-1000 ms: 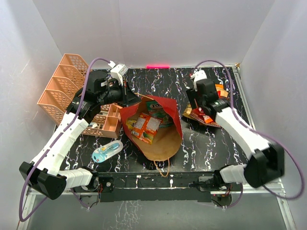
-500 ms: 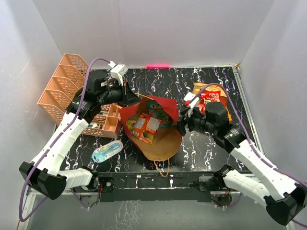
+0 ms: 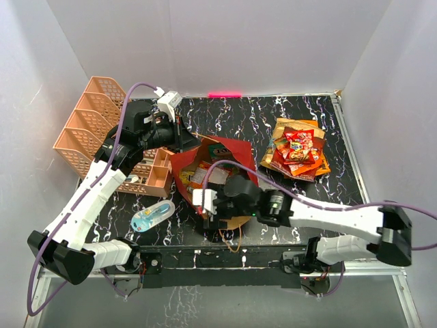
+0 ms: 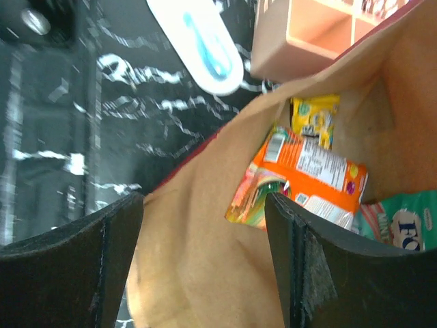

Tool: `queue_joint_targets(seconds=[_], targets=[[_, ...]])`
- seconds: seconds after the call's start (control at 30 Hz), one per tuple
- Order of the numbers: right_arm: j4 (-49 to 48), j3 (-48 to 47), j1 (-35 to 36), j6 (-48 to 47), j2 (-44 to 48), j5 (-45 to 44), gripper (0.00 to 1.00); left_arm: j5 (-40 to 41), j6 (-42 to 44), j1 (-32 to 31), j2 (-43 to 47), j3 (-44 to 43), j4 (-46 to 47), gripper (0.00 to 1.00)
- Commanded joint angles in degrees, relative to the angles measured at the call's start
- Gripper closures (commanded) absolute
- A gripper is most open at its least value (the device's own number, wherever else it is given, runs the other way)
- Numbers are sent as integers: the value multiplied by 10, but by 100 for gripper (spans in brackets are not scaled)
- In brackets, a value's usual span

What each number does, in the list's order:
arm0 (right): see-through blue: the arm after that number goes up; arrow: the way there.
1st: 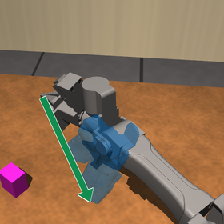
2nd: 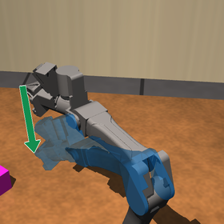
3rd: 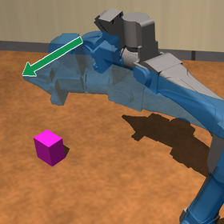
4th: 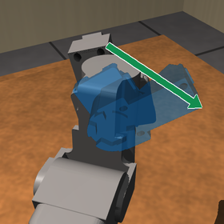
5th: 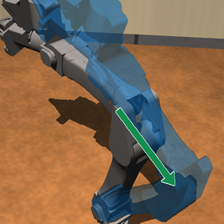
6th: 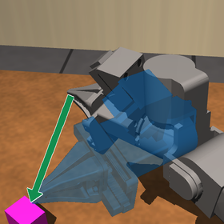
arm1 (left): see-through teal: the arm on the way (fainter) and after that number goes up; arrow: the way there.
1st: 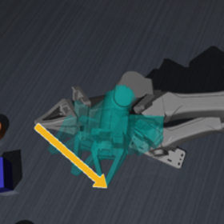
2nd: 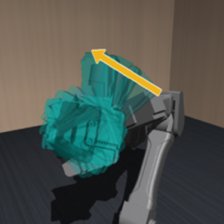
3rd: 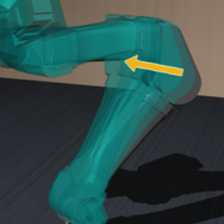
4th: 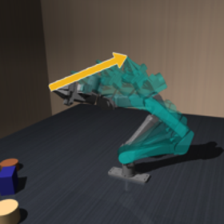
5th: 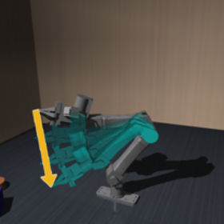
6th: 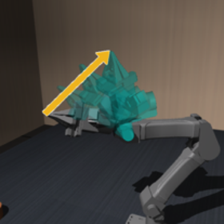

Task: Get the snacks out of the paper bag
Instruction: Take out the snack from the paper bag.

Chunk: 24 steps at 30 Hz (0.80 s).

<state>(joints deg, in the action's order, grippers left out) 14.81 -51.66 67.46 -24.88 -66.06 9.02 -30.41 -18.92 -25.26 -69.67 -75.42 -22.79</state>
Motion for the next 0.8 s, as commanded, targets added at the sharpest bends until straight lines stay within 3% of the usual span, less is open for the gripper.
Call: queue_joint_targets(seconds=[0.0, 0.2, 0.4, 0.77], targets=[[-13, -33, 7, -57, -67, -123, 24, 1, 1, 1, 14, -22, -4, 100], [3, -59, 7, -38, -130, -204, 22, 4, 4, 1, 18, -20, -5, 100], [-41, -44, 5, 52, -189, -290, 19, -18, 0, 1, 29, -3, 20, 100], [-165, -3, -14, 223, -249, -286, 12, -53, -2, 1, 49, 21, 46, 100]])
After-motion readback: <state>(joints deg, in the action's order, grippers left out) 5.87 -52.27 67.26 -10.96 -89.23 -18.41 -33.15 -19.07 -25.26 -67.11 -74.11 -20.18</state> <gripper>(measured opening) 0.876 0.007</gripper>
